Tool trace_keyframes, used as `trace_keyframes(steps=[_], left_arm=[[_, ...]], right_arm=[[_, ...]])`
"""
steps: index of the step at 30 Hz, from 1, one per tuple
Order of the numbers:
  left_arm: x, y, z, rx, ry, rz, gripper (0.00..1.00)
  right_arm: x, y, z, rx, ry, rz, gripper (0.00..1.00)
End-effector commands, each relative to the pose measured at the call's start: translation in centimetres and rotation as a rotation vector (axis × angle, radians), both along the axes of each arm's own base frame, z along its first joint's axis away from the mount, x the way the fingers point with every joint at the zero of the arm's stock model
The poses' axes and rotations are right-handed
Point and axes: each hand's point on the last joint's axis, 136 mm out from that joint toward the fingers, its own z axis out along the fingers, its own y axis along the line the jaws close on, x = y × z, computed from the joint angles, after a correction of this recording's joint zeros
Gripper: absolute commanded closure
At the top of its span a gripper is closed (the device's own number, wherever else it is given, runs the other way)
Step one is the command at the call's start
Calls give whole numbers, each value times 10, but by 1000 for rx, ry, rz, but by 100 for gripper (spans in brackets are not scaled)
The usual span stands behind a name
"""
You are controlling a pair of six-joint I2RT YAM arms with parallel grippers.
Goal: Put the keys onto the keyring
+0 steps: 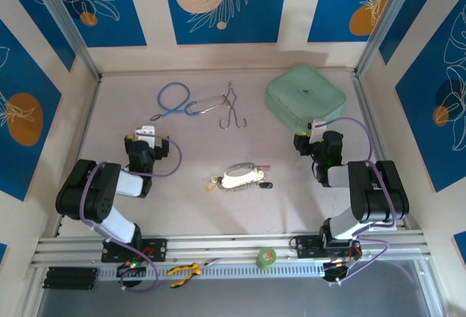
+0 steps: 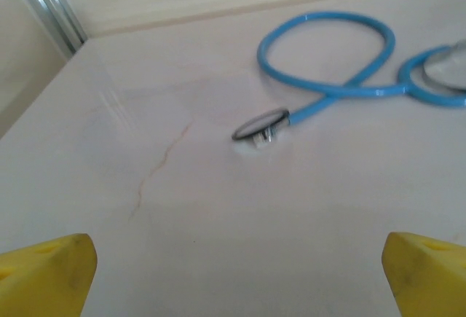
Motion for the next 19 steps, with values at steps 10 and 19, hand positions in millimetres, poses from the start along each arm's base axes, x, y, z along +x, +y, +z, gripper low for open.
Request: trace_keyframes(steps=[10,19], left_arm=[[8,-4,6,-20,0,-34,0],[9,-2,4,-60,15,-64,0]], right_arm=[[10,-3,11,24,-19,-20,50],[11,-3,12,9,-26,-31,1]])
